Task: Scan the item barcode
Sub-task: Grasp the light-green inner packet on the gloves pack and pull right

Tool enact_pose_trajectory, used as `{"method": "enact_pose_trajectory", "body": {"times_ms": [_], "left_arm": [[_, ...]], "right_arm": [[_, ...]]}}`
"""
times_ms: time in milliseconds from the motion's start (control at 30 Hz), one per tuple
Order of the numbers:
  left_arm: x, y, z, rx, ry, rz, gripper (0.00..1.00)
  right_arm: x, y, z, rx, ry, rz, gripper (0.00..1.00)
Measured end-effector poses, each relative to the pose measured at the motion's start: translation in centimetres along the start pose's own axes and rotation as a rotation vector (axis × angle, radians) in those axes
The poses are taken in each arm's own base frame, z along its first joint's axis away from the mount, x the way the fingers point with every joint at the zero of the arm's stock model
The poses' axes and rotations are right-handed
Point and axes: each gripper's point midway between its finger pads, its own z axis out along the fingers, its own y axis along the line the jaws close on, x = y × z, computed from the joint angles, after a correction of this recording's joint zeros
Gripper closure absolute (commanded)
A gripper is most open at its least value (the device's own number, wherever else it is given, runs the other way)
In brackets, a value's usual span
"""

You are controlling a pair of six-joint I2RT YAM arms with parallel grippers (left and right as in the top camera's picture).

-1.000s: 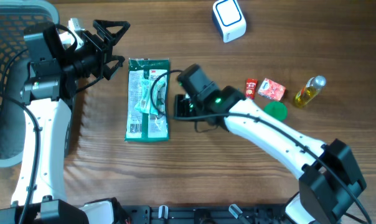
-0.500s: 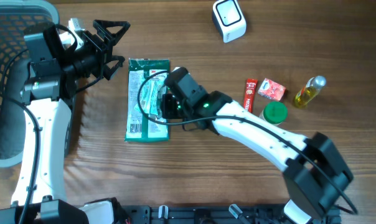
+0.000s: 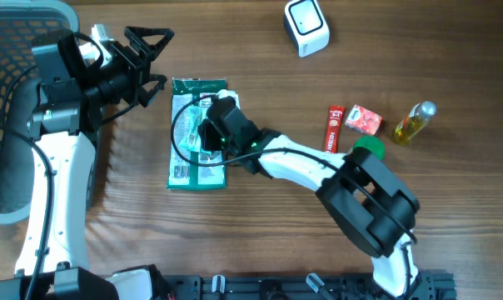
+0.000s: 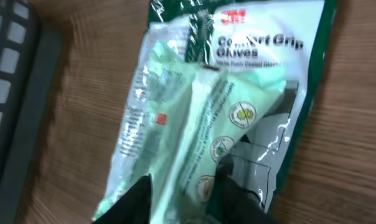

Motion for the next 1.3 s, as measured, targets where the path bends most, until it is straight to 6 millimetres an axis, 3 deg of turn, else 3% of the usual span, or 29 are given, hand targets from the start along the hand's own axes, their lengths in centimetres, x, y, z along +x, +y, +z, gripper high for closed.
{"method": "enact_pose_trajectory", "body": {"times_ms": [33,300,400,500,533,600,667,833,867,900,933,1200,1300], "left_arm": [[0.0,0.0,0.0,0.000,0.000,0.000,0.00],[0.0,0.0,0.0,0.000,0.000,0.000,0.00],[0.0,0.0,0.0,0.000,0.000,0.000,0.00],[0.0,0.0,0.0,0.000,0.000,0.000,0.00],[0.0,0.0,0.0,0.000,0.000,0.000,0.00],[0.0,0.0,0.0,0.000,0.000,0.000,0.00],[0.0,0.0,0.0,0.000,0.000,0.000,0.00],[0.0,0.0,0.0,0.000,0.000,0.000,0.00],[0.0,0.0,0.0,0.000,0.000,0.000,0.00],[0.0,0.0,0.0,0.000,0.000,0.000,0.00],[0.0,0.0,0.0,0.000,0.000,0.000,0.00],[0.0,0.0,0.0,0.000,0.000,0.000,0.00],[0.0,0.0,0.0,0.000,0.000,0.000,0.00]], "right_arm": [[0.2,-0.2,0.2,0.004,0.007,0.000,0.96],[0.1,-0.6,-0.4,-0.011,0.045,0.019,0.96],[-1.2,-1.5,-3.5,0.026,0.066,0.050,0.96],[-5.0,-2.1,-10.3,0.055,0.024,0.124,0.96],[-5.4,-2.9,-12.1,0.085,0.032,0.160,0.96],[-5.1,-4.5,-13.4,0.136,0.060,0.202,0.96],[-3.1,-6.5,-13.2,0.209,0.131,0.245,0.96],[1.1,-9.0,-10.5,0.281,0.218,0.313,0.94],[1.8,-9.5,-10.0,0.292,0.232,0.325,0.85],[2.2,-9.8,-9.5,0.299,0.241,0.332,0.67],[2.6,-10.0,-9.2,0.303,0.252,0.336,0.62],[2.8,-9.5,-9.3,0.239,0.307,0.314,0.64],[1.3,-9.5,-10.7,0.199,0.293,0.318,0.92]]}}
